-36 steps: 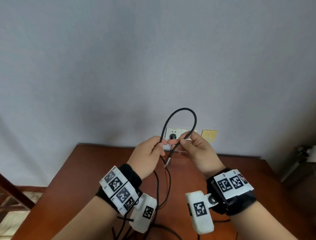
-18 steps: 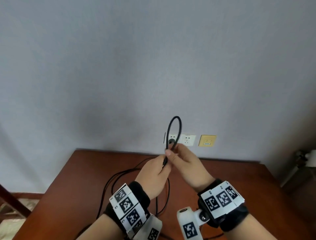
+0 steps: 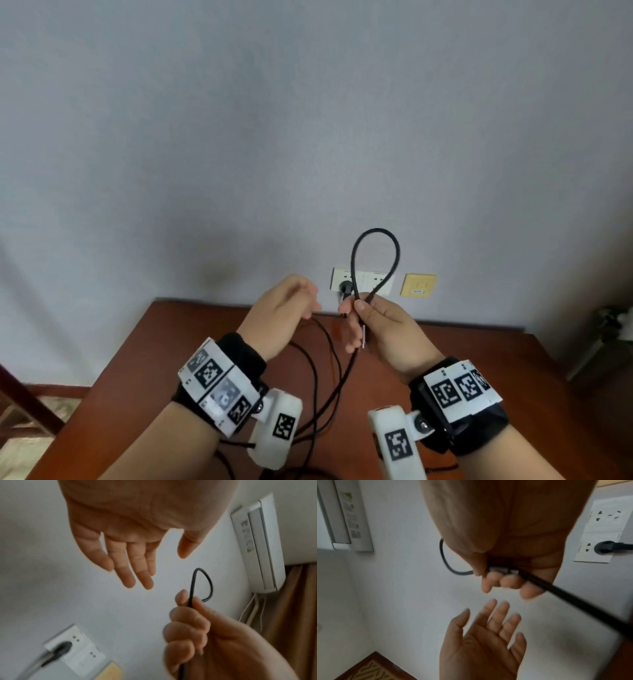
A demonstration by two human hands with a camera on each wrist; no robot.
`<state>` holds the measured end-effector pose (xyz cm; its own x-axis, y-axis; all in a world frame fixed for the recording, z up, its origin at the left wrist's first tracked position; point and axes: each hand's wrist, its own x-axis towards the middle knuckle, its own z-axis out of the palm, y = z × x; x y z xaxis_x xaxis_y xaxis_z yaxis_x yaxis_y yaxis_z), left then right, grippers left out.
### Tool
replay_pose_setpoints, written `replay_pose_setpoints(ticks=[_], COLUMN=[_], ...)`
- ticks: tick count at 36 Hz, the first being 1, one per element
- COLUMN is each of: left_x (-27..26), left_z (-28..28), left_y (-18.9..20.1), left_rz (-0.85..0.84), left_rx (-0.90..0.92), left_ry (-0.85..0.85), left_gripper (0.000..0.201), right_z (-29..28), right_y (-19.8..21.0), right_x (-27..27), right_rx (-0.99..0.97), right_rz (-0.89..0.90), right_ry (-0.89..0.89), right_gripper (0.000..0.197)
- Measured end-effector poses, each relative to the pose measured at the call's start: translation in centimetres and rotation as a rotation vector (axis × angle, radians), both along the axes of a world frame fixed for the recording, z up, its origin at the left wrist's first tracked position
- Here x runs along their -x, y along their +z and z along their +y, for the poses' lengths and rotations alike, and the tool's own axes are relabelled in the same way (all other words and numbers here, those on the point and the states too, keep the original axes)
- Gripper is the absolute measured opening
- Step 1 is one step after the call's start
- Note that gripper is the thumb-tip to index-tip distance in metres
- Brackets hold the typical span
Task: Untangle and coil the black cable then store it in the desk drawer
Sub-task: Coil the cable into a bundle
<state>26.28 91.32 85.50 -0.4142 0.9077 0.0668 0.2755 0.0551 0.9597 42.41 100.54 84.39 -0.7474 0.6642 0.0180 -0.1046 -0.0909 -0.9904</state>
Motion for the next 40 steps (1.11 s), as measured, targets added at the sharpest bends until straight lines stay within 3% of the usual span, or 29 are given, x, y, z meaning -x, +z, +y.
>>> replay_pose_setpoints(ticks=[5,9,12,18,21,27,31,34,40], left_x=[-1.1,-2.4,-3.2,-3.4,-3.4,-3.9,-3.8,-3.3,-0.5], left_z=[1.1,1.7,2.1,2.4,2.3,2.3,2.5,2.9,3.0], left_y=[1.4,2.2,2.2,1.9,1.9,1.5,1.3,1.4,2.5], left_rz=[-0.365,-0.308,-0.294,-0.650,-0.673,-0.759,-0.734,-0.829,-0.960], left_rx=[-0.033,-0.057,-0.045,-0.198,-0.241,-0.392,-0.400,-0.417,-0.504], left_ry=[-0.293,-0.377,-0.325,-0.119,-0.115,-0.047,0.046,0.113,0.187], left_gripper=[0.042,0.024,0.022,0.024,0.021,0.011,0.019,0.027,0.034], right_z=[-0.6,-1.4,-1.8,-1.8,-2.0,-2.3,-2.5,-2.8,-1.4], right_y=[0.3,0.4,0.1,-1.1,-1.5,-1.4,-1.5,-1.7,-4.1], right_x=[0.3,0.5,0.6,0.4,0.5,1.0,1.3,1.6,0.0], right_rx=[0.187,0.272,0.303,0.237,0.157,0.195,0.116,0.041,-0.068], right_rz=[0.076,0.027,0.027,0.058,0.015,0.053,-0.021,-0.115,-0.139], right_ry=[0.153,0.259,0.275,0.239,0.192,0.201,0.151,0.097,0.156], right_gripper=[0.019,0.019,0.021,0.029,0.030,0.031,0.037,0.041,0.029])
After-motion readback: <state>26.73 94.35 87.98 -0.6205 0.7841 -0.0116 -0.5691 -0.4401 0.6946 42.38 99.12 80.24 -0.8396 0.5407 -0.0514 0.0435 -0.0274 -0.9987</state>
